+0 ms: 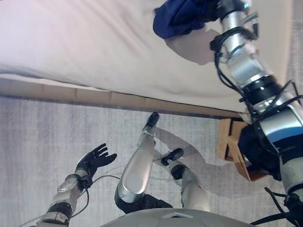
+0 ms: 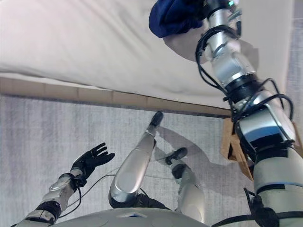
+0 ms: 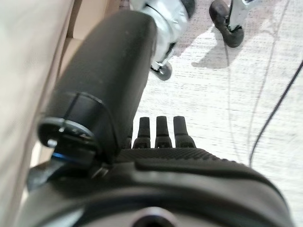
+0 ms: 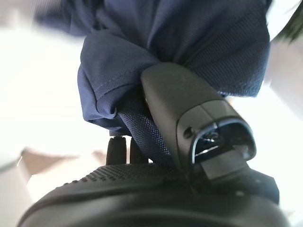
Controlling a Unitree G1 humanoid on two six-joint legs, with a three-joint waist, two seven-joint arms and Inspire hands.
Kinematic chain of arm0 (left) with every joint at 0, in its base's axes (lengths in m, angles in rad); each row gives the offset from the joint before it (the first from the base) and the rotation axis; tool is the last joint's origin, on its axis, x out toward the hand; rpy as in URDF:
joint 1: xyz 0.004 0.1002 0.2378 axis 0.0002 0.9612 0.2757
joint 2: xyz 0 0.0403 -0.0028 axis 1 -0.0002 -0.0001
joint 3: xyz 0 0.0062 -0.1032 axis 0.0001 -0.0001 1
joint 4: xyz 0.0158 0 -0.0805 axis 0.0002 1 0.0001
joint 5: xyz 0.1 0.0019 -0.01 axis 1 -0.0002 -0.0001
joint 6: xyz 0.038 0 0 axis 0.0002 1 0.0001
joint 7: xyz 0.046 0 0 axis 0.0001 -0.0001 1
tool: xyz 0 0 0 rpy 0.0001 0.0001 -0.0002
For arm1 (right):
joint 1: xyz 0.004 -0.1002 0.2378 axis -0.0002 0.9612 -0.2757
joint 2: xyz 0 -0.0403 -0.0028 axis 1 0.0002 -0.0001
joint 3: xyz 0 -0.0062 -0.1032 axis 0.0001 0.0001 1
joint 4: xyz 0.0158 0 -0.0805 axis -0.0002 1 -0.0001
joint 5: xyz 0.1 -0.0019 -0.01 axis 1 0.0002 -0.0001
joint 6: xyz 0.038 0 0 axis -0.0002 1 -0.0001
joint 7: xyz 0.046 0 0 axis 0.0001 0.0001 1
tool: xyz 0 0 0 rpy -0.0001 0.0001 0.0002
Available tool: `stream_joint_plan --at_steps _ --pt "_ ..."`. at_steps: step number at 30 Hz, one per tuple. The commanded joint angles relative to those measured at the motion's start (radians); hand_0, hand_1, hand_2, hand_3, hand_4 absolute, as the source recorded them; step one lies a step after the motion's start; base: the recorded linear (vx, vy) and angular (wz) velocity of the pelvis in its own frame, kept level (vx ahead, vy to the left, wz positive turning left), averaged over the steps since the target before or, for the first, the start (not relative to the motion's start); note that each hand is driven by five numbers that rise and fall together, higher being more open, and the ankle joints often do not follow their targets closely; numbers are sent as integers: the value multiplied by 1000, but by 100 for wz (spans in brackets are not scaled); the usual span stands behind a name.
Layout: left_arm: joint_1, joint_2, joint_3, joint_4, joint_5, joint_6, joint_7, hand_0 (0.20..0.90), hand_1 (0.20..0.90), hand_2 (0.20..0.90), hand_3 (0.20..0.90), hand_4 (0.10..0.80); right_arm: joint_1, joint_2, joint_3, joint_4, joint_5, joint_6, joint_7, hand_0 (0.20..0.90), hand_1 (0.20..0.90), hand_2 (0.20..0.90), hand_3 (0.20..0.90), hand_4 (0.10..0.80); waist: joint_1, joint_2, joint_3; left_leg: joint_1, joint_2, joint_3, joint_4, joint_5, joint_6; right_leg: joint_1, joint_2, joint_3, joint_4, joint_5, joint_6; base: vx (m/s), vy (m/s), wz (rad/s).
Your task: Pick up the clothes from the bed and place them into the basket
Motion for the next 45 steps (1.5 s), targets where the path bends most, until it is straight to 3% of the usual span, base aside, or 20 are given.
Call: stream_joint_plan --at_steps 1,4,13,23,34,45 --pt "104 20 -5 56 99 36 17 900 900 900 900 800 62 -120 -147 -139 -31 -6 -97 300 300 300 200 100 -51 -29 -188 114 -51 44 -127 -68 37 156 17 52 -98 19 23 188 29 -27" --pt "118 0 -1 86 144 47 24 900 900 900 900 800 149 -173 -240 -207 -19 15 -95 300 300 300 200 100 -99 -20 -257 180 -46 85 -159 -53 44 190 23 66 -142 52 24 74 66 -29" --pt "101 -61 -17 182 249 64 63 900 900 900 900 800 390 -315 -431 -295 73 38 -71 300 300 300 200 100 -266 -9 -417 405 -33 210 -225 -115 57 241 45 152 -224 107 17 54 -21 -35" --pt "47 -65 -75 144 277 128 68 900 900 900 900 800 631 -317 -529 -278 47 56 27 300 300 300 200 100 -384 22 -466 499 -25 281 -244 -146 61 261 64 221 -217 98 1 6 -116 -36" --pt "37 -65 -143 114 284 147 57 900 900 900 900 800 646 -298 -439 -116 -69 60 124 300 300 300 200 100 -404 75 -392 475 -22 269 -144 -169 53 236 61 235 -156 76 -31 -15 -155 -14" --pt "-102 -50 -238 -6 132 89 85 900 900 900 900 800 337 -313 -215 145 -11 180 -12 300 300 300 200 100 -400 155 -166 217 -7 224 -31 -141 33 20 61 253 -107 82 -56 -215 -114 -3"
